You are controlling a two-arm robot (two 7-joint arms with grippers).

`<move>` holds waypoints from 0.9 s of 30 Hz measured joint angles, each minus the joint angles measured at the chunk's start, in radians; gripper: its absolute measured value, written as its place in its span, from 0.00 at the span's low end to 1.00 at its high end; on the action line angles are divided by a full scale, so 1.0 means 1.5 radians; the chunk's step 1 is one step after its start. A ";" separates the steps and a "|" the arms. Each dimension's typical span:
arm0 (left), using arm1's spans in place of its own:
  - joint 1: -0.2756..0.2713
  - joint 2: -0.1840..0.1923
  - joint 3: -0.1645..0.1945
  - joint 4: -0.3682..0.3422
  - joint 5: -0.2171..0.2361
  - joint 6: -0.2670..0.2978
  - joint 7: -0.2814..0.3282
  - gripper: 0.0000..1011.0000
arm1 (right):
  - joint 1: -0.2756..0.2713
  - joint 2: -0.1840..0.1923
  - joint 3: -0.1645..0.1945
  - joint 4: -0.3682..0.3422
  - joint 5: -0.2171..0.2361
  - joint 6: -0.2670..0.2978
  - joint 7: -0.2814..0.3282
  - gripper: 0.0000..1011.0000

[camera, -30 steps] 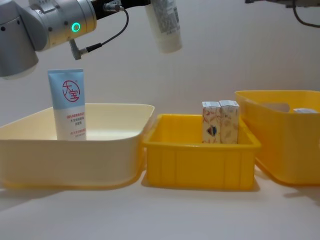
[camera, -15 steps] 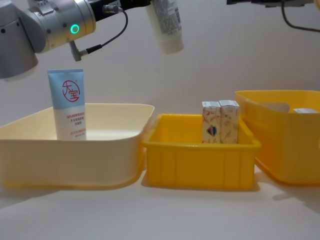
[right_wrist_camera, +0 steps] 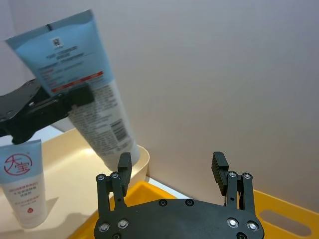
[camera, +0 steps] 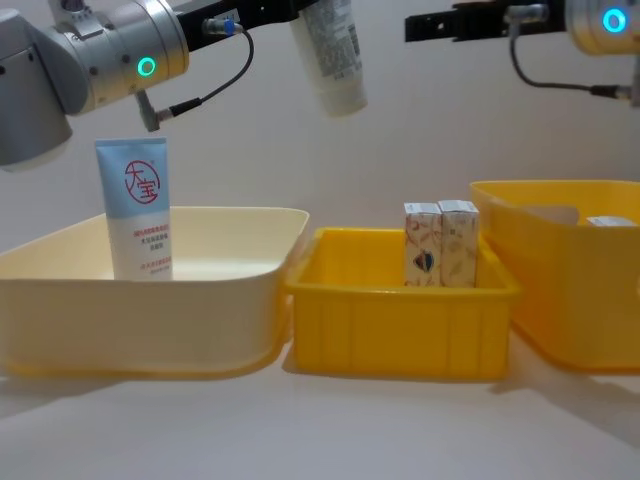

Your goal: Bimanual collaborative sorting of washing and personal care products

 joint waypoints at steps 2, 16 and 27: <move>0.002 0.001 0.001 -0.003 -0.001 0.002 0.001 0.26 | 0.005 0.002 -0.009 0.009 -0.005 -0.008 0.005 0.99; 0.009 0.006 0.008 -0.015 -0.007 0.010 0.008 0.26 | 0.053 0.014 -0.087 0.086 -0.063 -0.075 0.036 0.99; 0.013 0.010 0.012 -0.021 -0.012 0.013 0.013 0.26 | 0.077 0.010 -0.118 0.118 -0.108 -0.079 0.025 0.99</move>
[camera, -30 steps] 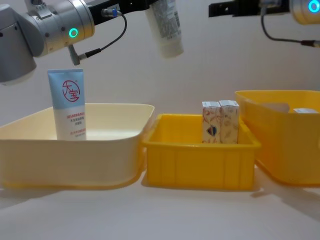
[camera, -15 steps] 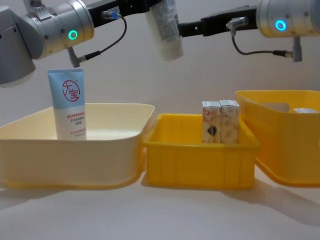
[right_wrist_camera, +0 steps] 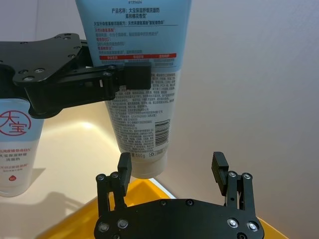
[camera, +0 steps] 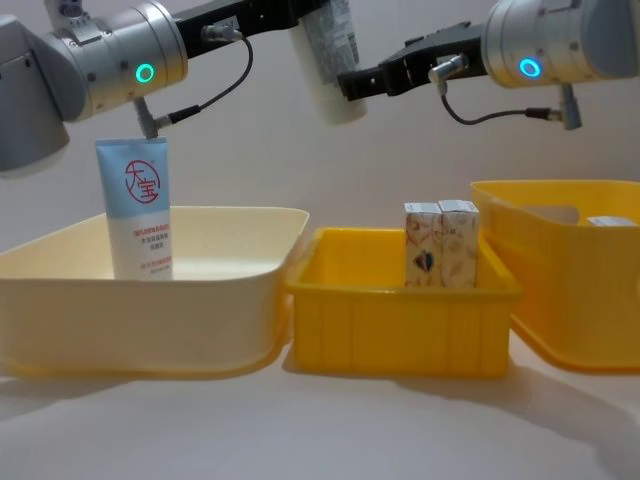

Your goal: Bimanual collaborative sorting of washing and personal care products

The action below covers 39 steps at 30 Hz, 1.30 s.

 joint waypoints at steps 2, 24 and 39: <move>0.001 0.001 0.001 -0.001 -0.001 0.001 0.001 0.26 | 0.004 -0.002 -0.005 0.005 -0.006 0.003 -0.002 0.99; 0.002 -0.002 0.004 0.004 0.000 0.001 0.011 0.26 | 0.032 -0.010 -0.029 0.021 -0.010 0.052 0.059 0.99; -0.007 -0.012 0.003 0.024 0.007 -0.004 0.012 0.26 | 0.043 -0.023 -0.029 0.043 -0.013 0.030 0.055 0.99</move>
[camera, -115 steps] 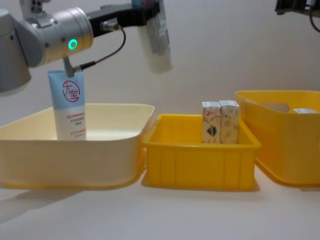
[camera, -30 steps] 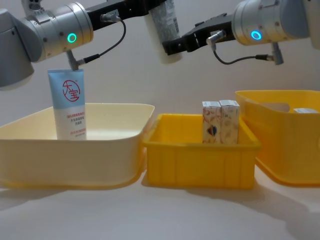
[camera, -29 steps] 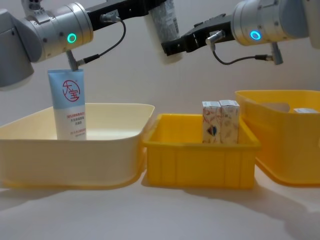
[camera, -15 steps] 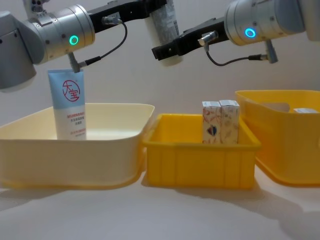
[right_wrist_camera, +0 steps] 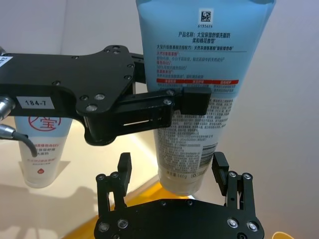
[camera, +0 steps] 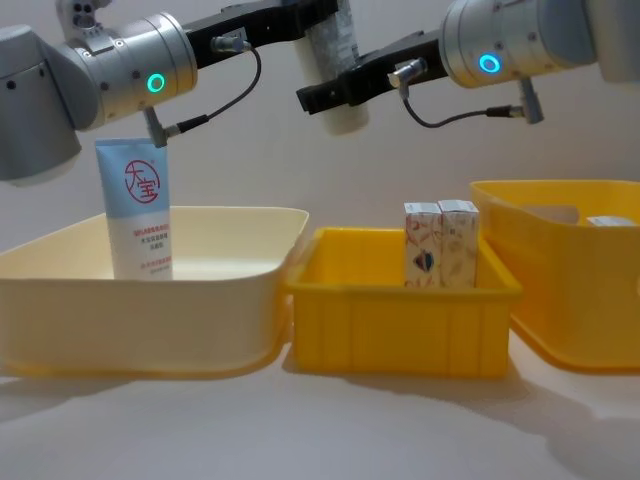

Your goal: Bimanual collaborative sorting of washing and personal care products

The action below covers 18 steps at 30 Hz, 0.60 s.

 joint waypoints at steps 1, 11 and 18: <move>0.000 0.000 -0.001 0.000 0.001 0.000 0.000 0.26 | 0.001 -0.003 0.001 0.004 -0.001 -0.004 -0.002 0.99; 0.007 0.002 -0.002 -0.011 0.003 0.004 0.005 0.26 | 0.006 -0.019 0.004 0.024 -0.009 -0.019 -0.021 0.99; 0.016 0.007 -0.003 -0.026 0.002 0.011 0.010 0.26 | 0.011 -0.030 0.007 0.044 -0.019 -0.027 -0.040 0.99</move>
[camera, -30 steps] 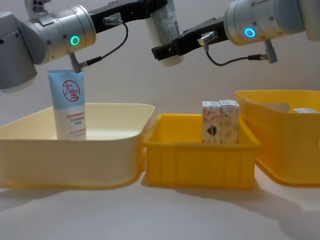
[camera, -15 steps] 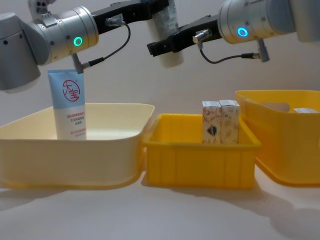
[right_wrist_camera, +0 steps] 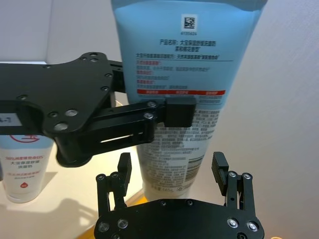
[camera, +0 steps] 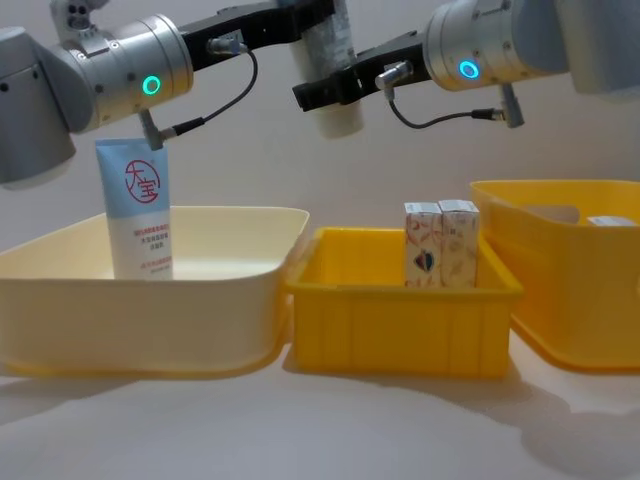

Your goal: Bimanual collaborative sorting of washing and personal care products

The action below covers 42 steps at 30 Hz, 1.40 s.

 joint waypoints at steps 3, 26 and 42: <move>0.003 0.002 0.000 -0.006 -0.001 0.003 0.002 0.26 | 0.002 -0.004 0.001 0.007 -0.004 -0.002 -0.007 0.99; 0.021 0.017 0.005 -0.044 -0.006 0.017 0.019 0.26 | 0.008 -0.041 0.013 0.033 -0.009 -0.002 -0.018 0.99; 0.025 0.019 0.004 -0.047 -0.008 0.017 0.022 0.26 | 0.014 -0.058 0.022 0.047 -0.013 -0.001 -0.028 0.97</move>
